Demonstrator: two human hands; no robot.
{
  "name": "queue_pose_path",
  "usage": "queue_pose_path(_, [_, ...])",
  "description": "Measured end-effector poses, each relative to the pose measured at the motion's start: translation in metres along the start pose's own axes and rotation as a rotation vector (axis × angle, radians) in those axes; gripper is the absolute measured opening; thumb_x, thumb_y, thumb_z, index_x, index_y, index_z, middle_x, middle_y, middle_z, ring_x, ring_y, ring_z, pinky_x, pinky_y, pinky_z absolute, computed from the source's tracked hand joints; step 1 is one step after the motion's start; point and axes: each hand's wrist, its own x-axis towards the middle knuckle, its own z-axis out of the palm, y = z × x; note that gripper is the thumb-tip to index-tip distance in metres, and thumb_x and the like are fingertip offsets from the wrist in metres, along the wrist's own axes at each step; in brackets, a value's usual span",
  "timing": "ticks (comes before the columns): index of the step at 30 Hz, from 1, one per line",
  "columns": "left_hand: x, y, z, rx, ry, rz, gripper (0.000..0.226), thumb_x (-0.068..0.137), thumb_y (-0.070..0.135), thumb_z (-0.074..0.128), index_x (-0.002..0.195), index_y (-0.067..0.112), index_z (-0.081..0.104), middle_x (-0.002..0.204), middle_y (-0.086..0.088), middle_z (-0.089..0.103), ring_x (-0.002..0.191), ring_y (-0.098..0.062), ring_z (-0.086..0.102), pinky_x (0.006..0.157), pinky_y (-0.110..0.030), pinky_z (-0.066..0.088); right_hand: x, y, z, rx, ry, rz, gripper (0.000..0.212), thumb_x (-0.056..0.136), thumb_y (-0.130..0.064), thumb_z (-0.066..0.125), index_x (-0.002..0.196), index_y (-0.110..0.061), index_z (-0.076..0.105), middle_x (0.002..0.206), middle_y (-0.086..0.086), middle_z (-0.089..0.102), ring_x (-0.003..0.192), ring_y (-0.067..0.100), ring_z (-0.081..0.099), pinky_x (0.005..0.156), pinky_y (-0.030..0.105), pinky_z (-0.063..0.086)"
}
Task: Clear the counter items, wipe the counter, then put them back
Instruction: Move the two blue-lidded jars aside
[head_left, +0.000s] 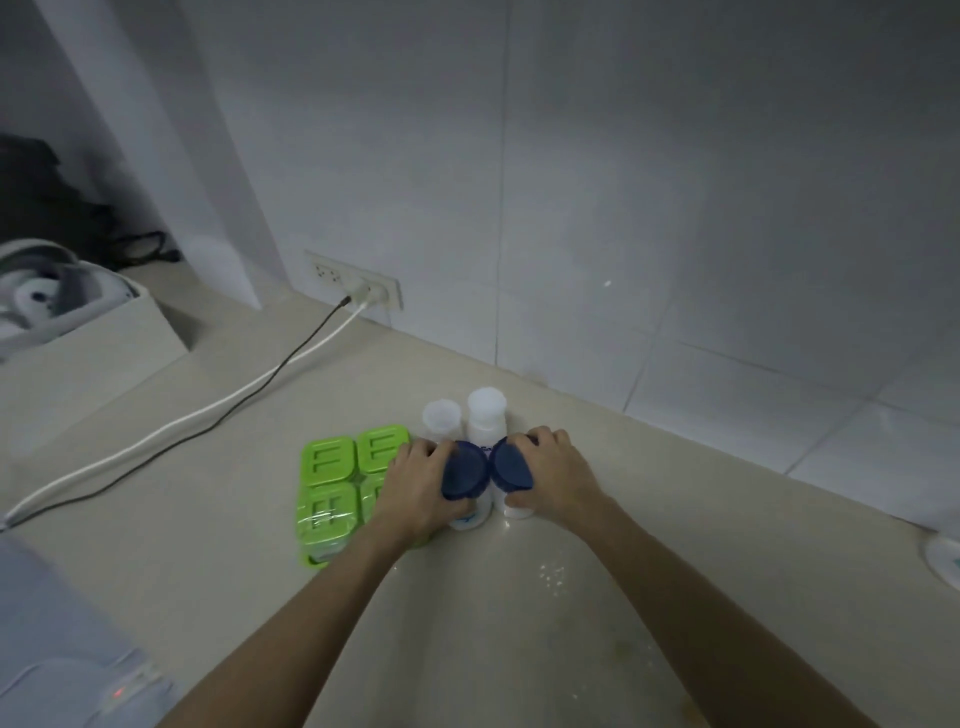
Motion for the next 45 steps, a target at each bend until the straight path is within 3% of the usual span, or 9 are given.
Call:
queue_pose_path(10, [0.003, -0.005, 0.019, 0.0, 0.104, 0.015, 0.069, 0.062, 0.05, 0.069, 0.125, 0.025, 0.054, 0.119, -0.011, 0.051, 0.108, -0.033, 0.047, 0.092, -0.04, 0.041, 0.003, 0.003, 0.005, -0.021, 0.04, 0.009, 0.074, 0.064, -0.045, 0.074, 0.13, -0.028, 0.044, 0.133, 0.005, 0.045, 0.115, 0.028, 0.043, 0.094, 0.038, 0.043])
queue_pose_path(16, [0.0, -0.006, 0.022, 0.123, 0.176, 0.042, 0.059, 0.058, 0.058, 0.06, 0.109, 0.027, 0.059, 0.12, -0.007, 0.055, 0.106, -0.031, 0.053, 0.086, -0.042, 0.042, -0.001, 0.008, 0.003, -0.027, 0.033, -0.019, 0.077, 0.069, -0.048, 0.072, 0.137, -0.028, 0.041, 0.143, 0.007, 0.038, 0.124, 0.03, 0.04, 0.102, 0.04, 0.038])
queue_pose_path(19, [-0.003, -0.003, 0.018, 0.117, 0.272, 0.131, 0.046, 0.066, 0.055, 0.059, 0.099, 0.023, 0.058, 0.115, -0.005, 0.058, 0.102, -0.027, 0.054, 0.081, -0.039, 0.04, -0.013, 0.018, 0.0, 0.002, 0.101, -0.074, 0.068, 0.077, -0.048, 0.067, 0.137, -0.027, 0.044, 0.148, 0.012, 0.036, 0.129, 0.033, 0.04, 0.104, 0.042, 0.035])
queue_pose_path(23, [-0.01, 0.031, 0.025, 0.073, 0.377, 0.41, 0.025, 0.078, 0.03, 0.054, 0.098, 0.017, 0.059, 0.107, -0.005, 0.063, 0.093, -0.023, 0.055, 0.074, -0.035, 0.031, -0.05, 0.046, -0.003, 0.047, 0.187, -0.026, 0.052, 0.087, -0.045, 0.056, 0.133, -0.023, 0.049, 0.144, 0.011, 0.043, 0.129, 0.028, 0.043, 0.104, 0.041, 0.037])
queue_pose_path(31, [-0.038, 0.166, 0.121, -0.165, 0.015, 0.593, 0.031, 0.075, 0.027, 0.049, 0.104, 0.019, 0.054, 0.102, -0.003, 0.061, 0.097, -0.015, 0.046, 0.083, -0.026, 0.03, -0.178, 0.134, 0.021, 0.246, 0.357, 0.302, 0.041, 0.081, -0.042, 0.047, 0.109, -0.016, 0.063, 0.106, 0.006, 0.064, 0.096, 0.027, 0.062, 0.084, 0.035, 0.048])
queue_pose_path(34, [-0.033, 0.217, 0.146, -0.097, -0.08, 0.63, 0.039, 0.071, 0.033, 0.047, 0.106, 0.018, 0.055, 0.107, -0.005, 0.062, 0.1, -0.023, 0.055, 0.089, -0.03, 0.036, -0.222, 0.183, 0.011, 0.252, 0.331, 0.454, 0.043, 0.082, -0.042, 0.045, 0.11, -0.015, 0.062, 0.108, 0.007, 0.063, 0.099, 0.028, 0.059, 0.087, 0.036, 0.048])
queue_pose_path(37, [-0.022, 0.261, 0.173, 0.131, -0.219, 0.676, 0.053, 0.071, 0.043, 0.043, 0.114, 0.015, 0.054, 0.115, -0.012, 0.066, 0.107, -0.032, 0.064, 0.091, -0.041, 0.053, -0.258, 0.243, -0.005, 0.209, 0.328, 0.595, 0.034, 0.083, -0.029, 0.06, 0.113, -0.013, 0.06, 0.113, 0.01, 0.06, 0.104, 0.031, 0.057, 0.09, 0.04, 0.047])
queue_pose_path(43, [-0.007, 0.321, 0.208, 0.346, -0.332, 0.663, 0.056, 0.074, 0.052, 0.04, 0.116, 0.02, 0.06, 0.121, -0.011, 0.066, 0.108, -0.031, 0.065, 0.084, -0.043, 0.055, -0.257, 0.344, -0.046, -0.024, 0.427, 0.691, 0.052, 0.069, -0.018, 0.075, 0.117, -0.01, 0.058, 0.127, 0.024, 0.053, 0.108, 0.043, 0.055, 0.087, 0.047, 0.048])
queue_pose_path(45, [-0.001, 0.331, 0.214, 0.324, -0.299, 0.656, 0.06, 0.076, 0.051, 0.035, 0.124, 0.019, 0.053, 0.133, -0.014, 0.057, 0.12, -0.034, 0.057, 0.094, -0.046, 0.048, -0.247, 0.364, -0.056, -0.103, 0.487, 0.727, 0.055, 0.069, -0.021, 0.075, 0.12, -0.014, 0.056, 0.135, 0.026, 0.046, 0.116, 0.044, 0.049, 0.092, 0.05, 0.044])
